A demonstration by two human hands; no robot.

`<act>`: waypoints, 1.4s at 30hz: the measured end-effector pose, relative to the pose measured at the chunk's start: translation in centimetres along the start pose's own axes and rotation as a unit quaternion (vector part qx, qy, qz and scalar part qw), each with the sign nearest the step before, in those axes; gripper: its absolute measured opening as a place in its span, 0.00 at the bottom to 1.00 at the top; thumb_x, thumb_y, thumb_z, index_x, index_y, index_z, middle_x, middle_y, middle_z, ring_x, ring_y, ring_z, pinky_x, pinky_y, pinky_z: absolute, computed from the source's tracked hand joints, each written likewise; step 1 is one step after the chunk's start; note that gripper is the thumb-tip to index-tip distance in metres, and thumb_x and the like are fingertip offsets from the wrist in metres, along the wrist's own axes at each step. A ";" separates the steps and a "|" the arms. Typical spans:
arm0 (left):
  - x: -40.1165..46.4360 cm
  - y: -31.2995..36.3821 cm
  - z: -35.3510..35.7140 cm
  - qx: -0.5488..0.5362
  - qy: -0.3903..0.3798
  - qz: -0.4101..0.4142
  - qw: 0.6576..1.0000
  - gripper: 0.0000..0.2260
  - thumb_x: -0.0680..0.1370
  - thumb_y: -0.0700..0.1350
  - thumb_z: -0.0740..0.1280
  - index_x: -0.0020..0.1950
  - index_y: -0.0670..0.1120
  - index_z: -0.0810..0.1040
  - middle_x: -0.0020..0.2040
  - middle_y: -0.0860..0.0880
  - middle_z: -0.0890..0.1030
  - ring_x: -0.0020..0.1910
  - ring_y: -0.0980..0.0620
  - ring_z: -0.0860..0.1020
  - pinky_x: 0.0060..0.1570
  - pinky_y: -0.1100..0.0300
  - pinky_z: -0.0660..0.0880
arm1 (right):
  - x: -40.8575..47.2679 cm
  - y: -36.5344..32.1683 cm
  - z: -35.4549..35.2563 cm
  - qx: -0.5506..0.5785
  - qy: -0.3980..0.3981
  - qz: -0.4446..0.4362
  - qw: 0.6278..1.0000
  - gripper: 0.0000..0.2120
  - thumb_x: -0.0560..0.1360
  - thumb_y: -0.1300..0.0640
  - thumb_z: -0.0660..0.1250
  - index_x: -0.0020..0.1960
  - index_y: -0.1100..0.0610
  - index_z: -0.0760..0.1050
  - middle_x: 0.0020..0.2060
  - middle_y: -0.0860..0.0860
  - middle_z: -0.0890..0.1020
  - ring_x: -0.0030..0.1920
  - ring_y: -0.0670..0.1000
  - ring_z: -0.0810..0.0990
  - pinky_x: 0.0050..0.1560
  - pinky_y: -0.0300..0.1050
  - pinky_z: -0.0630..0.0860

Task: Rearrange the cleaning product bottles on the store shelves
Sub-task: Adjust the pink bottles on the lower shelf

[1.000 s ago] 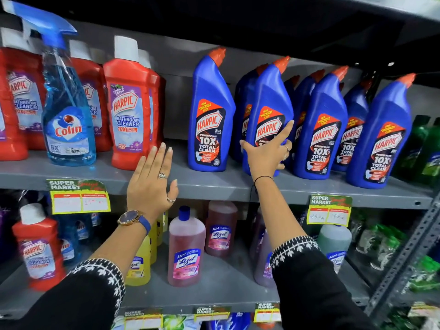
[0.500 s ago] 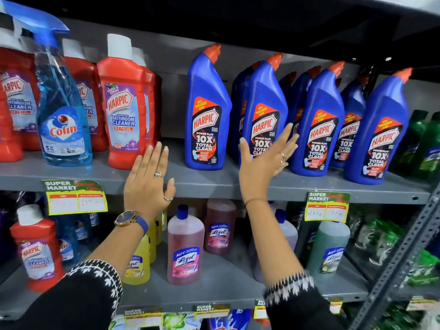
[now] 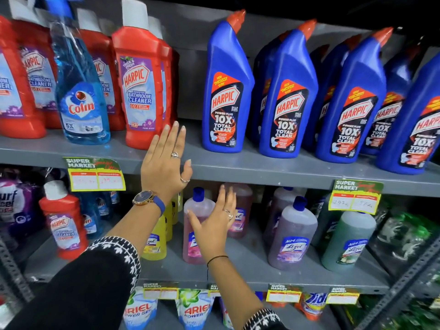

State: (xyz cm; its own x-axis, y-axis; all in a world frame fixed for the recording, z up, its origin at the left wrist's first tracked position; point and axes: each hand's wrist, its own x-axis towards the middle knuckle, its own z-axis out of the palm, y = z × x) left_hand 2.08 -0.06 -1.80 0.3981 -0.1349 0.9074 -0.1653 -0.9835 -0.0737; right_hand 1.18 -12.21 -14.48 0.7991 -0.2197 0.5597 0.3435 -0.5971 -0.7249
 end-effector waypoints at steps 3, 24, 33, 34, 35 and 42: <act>-0.1 -0.1 0.1 0.005 0.005 0.001 1.000 0.28 0.74 0.47 0.56 0.74 0.39 0.64 0.72 0.40 0.66 0.72 0.43 0.63 0.72 0.53 0.52 | -0.3 1.0 2.3 -0.031 -0.089 0.105 0.990 0.56 0.60 0.33 0.72 0.76 0.45 0.42 0.78 0.50 0.48 0.77 0.55 0.43 0.72 0.69 0.49; 0.0 0.0 0.1 0.015 0.027 0.016 0.999 0.27 0.74 0.47 0.56 0.72 0.39 0.67 0.71 0.40 0.68 0.71 0.42 0.65 0.71 0.51 0.56 | -0.7 3.1 4.5 -0.026 -0.060 0.117 0.991 0.48 0.59 0.49 0.79 0.70 0.46 0.53 0.70 0.55 0.59 0.69 0.60 0.65 0.65 0.57 0.71; -0.1 0.0 0.2 0.015 0.034 0.019 0.999 0.27 0.74 0.47 0.57 0.72 0.39 0.67 0.71 0.41 0.68 0.71 0.42 0.65 0.71 0.51 0.56 | 2.0 5.5 0.9 -0.008 0.033 0.148 0.988 0.48 0.56 0.51 0.80 0.68 0.47 0.57 0.67 0.57 0.63 0.64 0.63 0.70 0.62 0.59 0.72; -0.1 0.0 0.2 0.016 0.034 0.019 0.999 0.27 0.74 0.47 0.57 0.72 0.40 0.67 0.71 0.41 0.68 0.71 0.42 0.64 0.71 0.51 0.56 | 2.3 6.0 0.4 -0.012 0.045 0.151 0.987 0.48 0.56 0.51 0.80 0.68 0.48 0.57 0.66 0.57 0.63 0.63 0.63 0.70 0.63 0.59 0.72; -0.1 0.0 0.3 0.017 0.034 0.019 0.999 0.27 0.75 0.47 0.57 0.73 0.40 0.67 0.71 0.41 0.68 0.71 0.42 0.64 0.71 0.51 0.56 | 2.6 6.4 -0.1 -0.014 0.055 0.155 0.986 0.48 0.56 0.51 0.80 0.69 0.49 0.57 0.66 0.56 0.62 0.63 0.63 0.70 0.63 0.59 0.71; -0.2 -0.1 0.3 0.018 0.031 0.016 0.999 0.27 0.75 0.47 0.56 0.73 0.40 0.66 0.72 0.41 0.67 0.71 0.42 0.64 0.71 0.51 0.55 | 2.8 8.9 -2.0 -0.054 0.059 0.161 0.984 0.47 0.58 0.52 0.79 0.70 0.49 0.58 0.69 0.59 0.62 0.66 0.65 0.68 0.64 0.60 0.71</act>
State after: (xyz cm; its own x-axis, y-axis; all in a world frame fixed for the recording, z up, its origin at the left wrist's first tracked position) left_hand 2.29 -0.02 -2.05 0.3362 -0.1587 0.9283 -0.1438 -0.9828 -0.1160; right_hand 5.44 -19.66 -18.57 0.7931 -0.4943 0.3559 0.0226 -0.5600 -0.8282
